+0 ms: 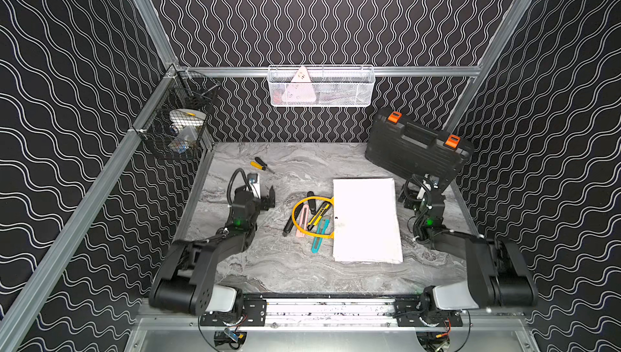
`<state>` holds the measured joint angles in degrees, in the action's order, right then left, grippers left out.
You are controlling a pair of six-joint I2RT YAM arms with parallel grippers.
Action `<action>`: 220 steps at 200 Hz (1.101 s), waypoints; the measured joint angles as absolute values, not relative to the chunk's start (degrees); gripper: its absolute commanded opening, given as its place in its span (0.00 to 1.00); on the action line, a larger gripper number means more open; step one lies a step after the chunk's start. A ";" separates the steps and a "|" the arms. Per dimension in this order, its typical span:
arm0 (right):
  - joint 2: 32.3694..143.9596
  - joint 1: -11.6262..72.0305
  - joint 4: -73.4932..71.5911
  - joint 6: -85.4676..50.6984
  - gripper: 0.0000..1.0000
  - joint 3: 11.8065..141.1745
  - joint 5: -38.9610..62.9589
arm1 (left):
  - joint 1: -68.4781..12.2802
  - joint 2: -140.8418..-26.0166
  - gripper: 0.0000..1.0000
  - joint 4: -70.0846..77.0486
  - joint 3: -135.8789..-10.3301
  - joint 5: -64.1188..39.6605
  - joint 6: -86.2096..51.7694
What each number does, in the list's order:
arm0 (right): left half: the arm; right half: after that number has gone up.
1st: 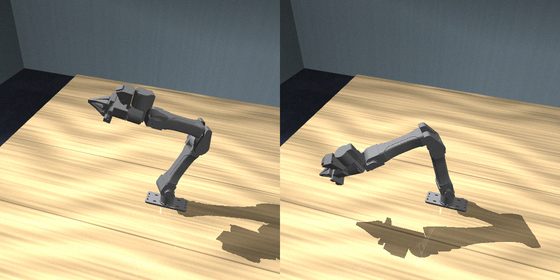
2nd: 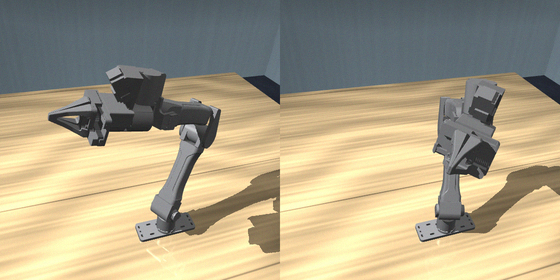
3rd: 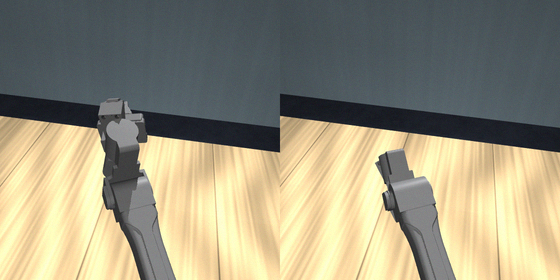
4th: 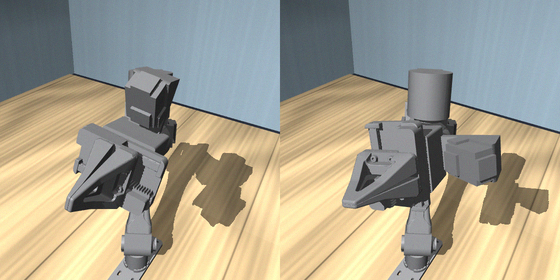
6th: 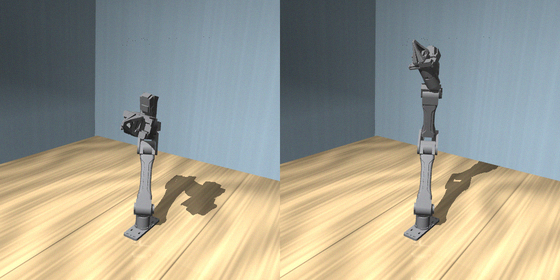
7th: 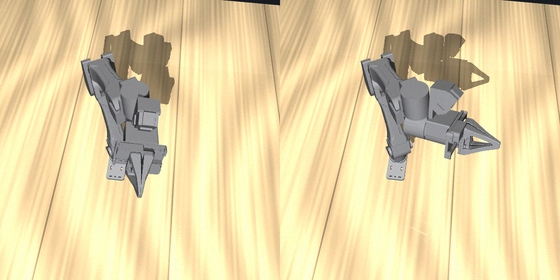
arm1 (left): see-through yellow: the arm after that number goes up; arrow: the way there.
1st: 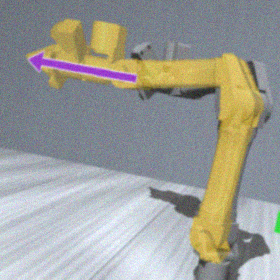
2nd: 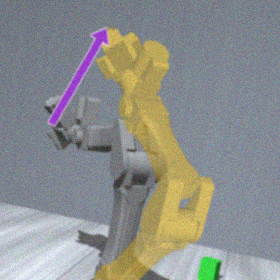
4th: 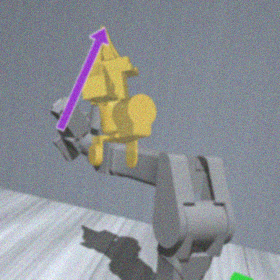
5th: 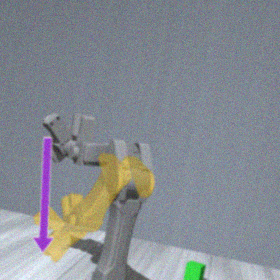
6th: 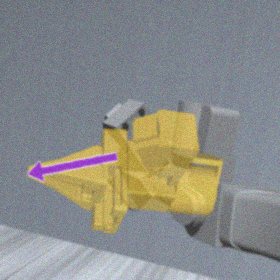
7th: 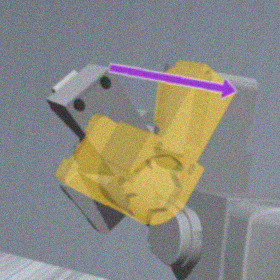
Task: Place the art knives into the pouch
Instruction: Open the pouch at the center of the board.
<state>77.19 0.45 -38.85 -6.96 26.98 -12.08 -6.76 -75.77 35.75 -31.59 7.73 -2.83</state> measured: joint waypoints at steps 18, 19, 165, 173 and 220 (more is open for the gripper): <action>68.86 0.64 -30.06 -10.59 1.00 30.55 -9.78 | -7.20 -71.35 0.98 23.88 -41.78 7.62 -8.19; 68.53 0.64 -29.65 -10.76 1.00 30.68 -9.61 | -7.20 -71.22 0.98 23.40 -42.13 7.62 -8.47; 90.56 44.51 3.49 -17.39 1.00 58.37 -7.44 | -16.53 -65.43 0.99 -18.59 -52.60 10.15 -31.75; 92.77 45.06 3.95 -17.41 1.00 59.77 -6.74 | -16.58 -64.73 0.98 -20.10 -52.95 11.11 -32.23; 104.92 49.74 5.02 -17.50 0.91 69.65 -3.36 | -16.62 -63.83 0.98 -26.11 -55.83 11.75 -33.30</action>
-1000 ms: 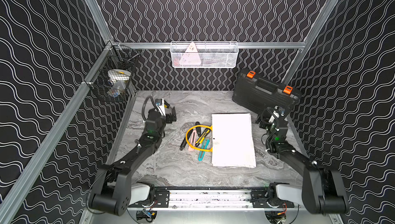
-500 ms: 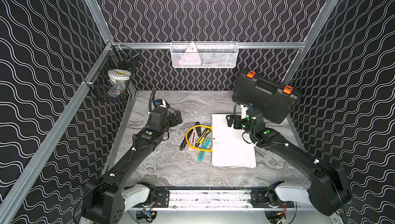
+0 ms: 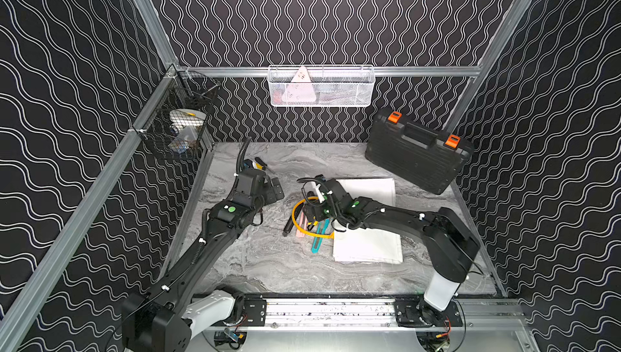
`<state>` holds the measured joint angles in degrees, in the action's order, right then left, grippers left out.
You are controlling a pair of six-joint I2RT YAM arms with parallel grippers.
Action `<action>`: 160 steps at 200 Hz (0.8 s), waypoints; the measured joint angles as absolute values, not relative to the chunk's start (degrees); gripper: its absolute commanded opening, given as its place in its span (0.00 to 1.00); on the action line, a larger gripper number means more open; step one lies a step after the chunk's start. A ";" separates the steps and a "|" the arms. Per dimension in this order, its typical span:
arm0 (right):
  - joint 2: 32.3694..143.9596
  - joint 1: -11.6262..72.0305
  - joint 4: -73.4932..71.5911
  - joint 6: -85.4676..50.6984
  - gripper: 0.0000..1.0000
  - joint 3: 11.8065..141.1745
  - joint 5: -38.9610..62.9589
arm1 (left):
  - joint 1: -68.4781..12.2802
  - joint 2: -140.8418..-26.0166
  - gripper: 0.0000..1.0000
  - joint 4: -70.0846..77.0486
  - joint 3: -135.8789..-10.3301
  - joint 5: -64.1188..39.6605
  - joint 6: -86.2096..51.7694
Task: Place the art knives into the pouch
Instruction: Open the pouch at the center of the board.
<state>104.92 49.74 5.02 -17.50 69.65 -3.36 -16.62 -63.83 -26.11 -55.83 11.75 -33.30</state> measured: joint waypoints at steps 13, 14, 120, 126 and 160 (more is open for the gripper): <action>107.55 50.81 5.04 -17.54 0.86 71.55 -2.37 | -16.62 -63.48 0.98 -27.46 -56.14 11.86 -33.95; 107.79 50.92 5.04 -17.54 0.85 71.75 -2.28 | -16.62 -63.44 0.98 -27.59 -56.16 11.90 -34.04; 121.47 55.40 8.01 -18.61 0.60 82.19 -2.09 | -15.35 -62.06 0.98 -31.55 -56.01 12.91 -34.37; 121.95 55.44 8.10 -18.57 0.57 82.65 -2.26 | -15.25 -62.11 0.98 -31.59 -56.01 12.62 -34.37; 123.20 55.48 7.81 -18.37 0.35 83.70 -3.79 | -14.24 -61.93 0.98 -31.73 -55.55 11.86 -34.24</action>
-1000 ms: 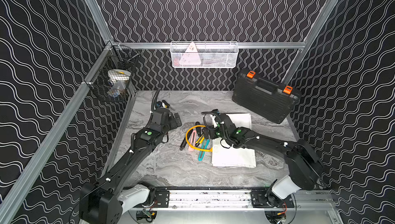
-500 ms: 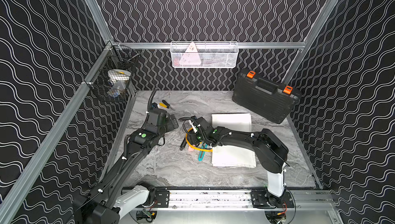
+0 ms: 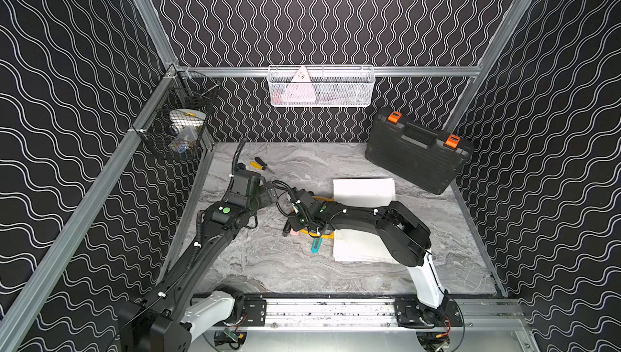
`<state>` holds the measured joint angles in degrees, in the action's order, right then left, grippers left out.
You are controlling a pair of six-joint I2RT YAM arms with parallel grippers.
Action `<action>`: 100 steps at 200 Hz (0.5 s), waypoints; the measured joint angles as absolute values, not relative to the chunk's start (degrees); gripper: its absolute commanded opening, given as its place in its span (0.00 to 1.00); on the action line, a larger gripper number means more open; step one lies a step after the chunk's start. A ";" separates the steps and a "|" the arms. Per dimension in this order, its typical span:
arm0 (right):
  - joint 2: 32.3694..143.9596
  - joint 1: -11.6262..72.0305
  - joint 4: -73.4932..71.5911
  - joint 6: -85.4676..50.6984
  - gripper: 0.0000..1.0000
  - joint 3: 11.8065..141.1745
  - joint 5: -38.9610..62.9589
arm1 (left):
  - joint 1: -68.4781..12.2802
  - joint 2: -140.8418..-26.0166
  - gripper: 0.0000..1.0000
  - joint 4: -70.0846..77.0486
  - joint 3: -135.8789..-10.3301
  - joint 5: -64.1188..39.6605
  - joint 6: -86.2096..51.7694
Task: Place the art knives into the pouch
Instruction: Open the pouch at the center of the board.
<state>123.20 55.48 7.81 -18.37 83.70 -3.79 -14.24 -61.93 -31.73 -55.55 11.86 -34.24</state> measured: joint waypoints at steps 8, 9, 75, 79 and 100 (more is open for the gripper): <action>123.26 55.51 7.90 -18.37 0.28 83.70 -3.81 | -14.02 -61.91 0.98 -31.75 -55.37 11.60 -34.15; 123.26 55.51 7.90 -18.37 0.27 83.70 -3.84 | -14.00 -61.91 0.99 -31.75 -55.35 11.57 -34.13; 123.48 55.66 9.34 -18.37 0.00 84.29 -4.69 | -13.04 -62.43 0.98 -31.66 -54.63 10.20 -33.26; 123.48 55.66 9.54 -18.37 0.00 84.44 -4.78 | -13.04 -62.50 0.98 -31.66 -54.61 10.07 -33.23; 123.31 55.68 11.42 -17.89 0.00 85.62 -5.13 | -13.04 -63.13 0.98 -31.59 -54.41 9.17 -32.82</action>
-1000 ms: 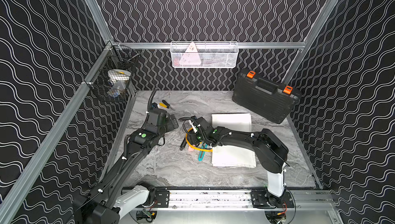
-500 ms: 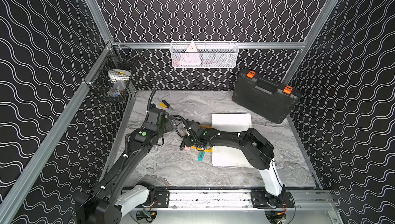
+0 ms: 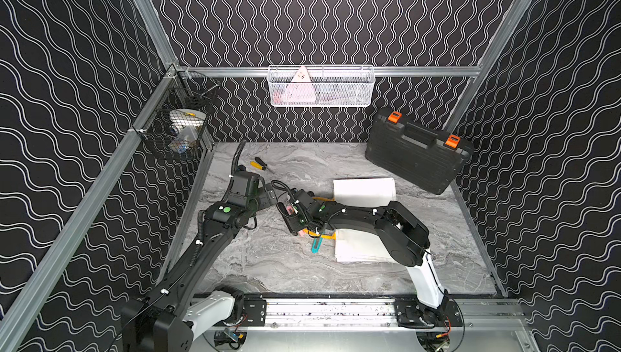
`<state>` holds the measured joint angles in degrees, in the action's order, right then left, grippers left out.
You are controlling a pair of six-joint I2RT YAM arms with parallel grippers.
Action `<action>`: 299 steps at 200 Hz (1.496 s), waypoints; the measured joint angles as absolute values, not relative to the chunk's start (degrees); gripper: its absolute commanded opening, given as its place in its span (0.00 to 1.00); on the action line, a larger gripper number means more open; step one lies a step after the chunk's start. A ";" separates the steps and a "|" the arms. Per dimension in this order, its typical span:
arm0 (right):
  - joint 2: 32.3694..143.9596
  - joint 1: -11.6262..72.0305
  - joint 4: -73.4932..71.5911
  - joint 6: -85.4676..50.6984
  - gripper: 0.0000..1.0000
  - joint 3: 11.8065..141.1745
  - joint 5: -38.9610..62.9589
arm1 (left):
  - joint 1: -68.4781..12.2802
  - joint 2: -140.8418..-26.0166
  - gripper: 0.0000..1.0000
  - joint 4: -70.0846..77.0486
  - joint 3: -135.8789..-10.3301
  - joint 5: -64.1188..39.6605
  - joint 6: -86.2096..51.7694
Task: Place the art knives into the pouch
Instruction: Open the pouch at the center of the board.
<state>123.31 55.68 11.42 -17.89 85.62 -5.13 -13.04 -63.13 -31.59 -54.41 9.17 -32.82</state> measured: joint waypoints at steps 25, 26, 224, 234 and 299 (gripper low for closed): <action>120.92 55.64 14.74 -16.86 0.00 88.05 -5.82 | -13.04 -63.55 0.98 -31.55 -54.35 8.27 -32.69; 120.79 55.64 14.83 -16.86 0.00 88.14 -5.87 | -13.04 -63.53 0.98 -31.53 -54.35 8.29 -32.69; 80.62 44.84 33.43 -11.51 0.00 90.45 -26.09 | -25.58 -82.91 0.98 -2.44 -49.30 -12.51 -46.22; 79.85 44.45 33.45 -11.51 0.00 90.52 -25.87 | -26.46 -84.75 0.98 -0.25 -50.30 -13.89 -47.24; 77.71 43.13 33.63 -11.55 0.00 91.88 -22.04 | -33.87 -95.72 0.98 6.85 -61.34 -16.80 -50.46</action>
